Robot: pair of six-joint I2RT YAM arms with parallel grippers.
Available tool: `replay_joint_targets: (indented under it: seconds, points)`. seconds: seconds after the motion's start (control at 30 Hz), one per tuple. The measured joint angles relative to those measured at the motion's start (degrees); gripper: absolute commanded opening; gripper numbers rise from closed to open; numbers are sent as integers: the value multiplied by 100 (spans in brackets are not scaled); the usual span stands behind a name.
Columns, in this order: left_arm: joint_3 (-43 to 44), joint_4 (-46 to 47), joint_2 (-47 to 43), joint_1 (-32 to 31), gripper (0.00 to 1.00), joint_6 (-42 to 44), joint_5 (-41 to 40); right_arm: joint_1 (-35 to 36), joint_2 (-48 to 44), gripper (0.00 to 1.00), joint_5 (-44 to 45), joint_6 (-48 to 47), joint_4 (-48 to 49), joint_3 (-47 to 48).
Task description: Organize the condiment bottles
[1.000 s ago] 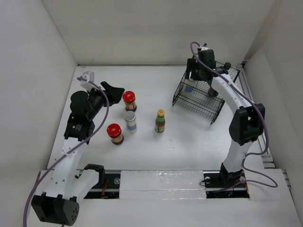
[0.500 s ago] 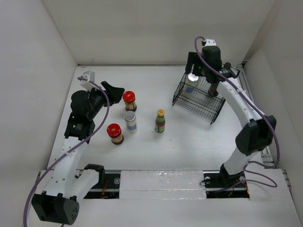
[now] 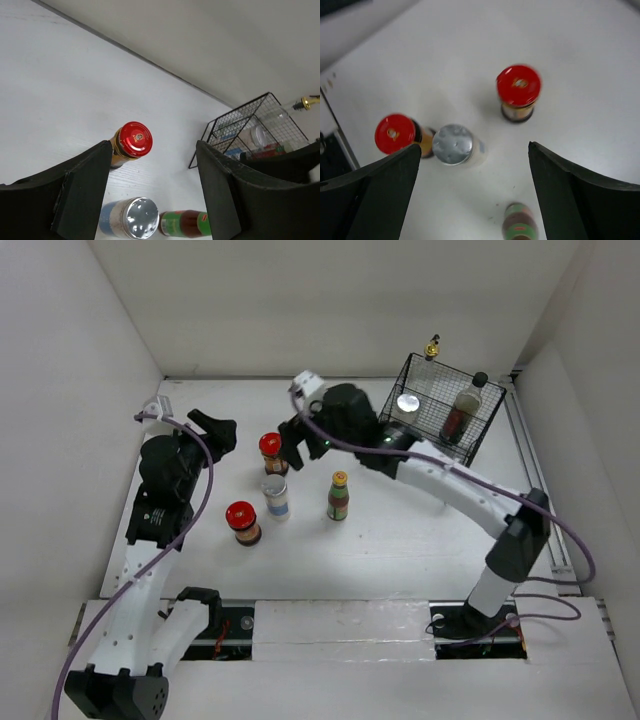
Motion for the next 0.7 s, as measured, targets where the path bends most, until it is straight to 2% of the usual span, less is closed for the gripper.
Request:
replay_joint_targets:
  seconds: [0.23,0.6,0.7]
  points:
    - [17,-129,-201,59,65,-146,-439,811,1222,98,-195,-455,-870,365]
    - [17,-190,-201,59,65,-184,-457,861,1698,98,-96,-560,-1239,782]
    - [17,-190,-201,59,65,-181,-426,861,1882,95,-55,-557,-1237,879]
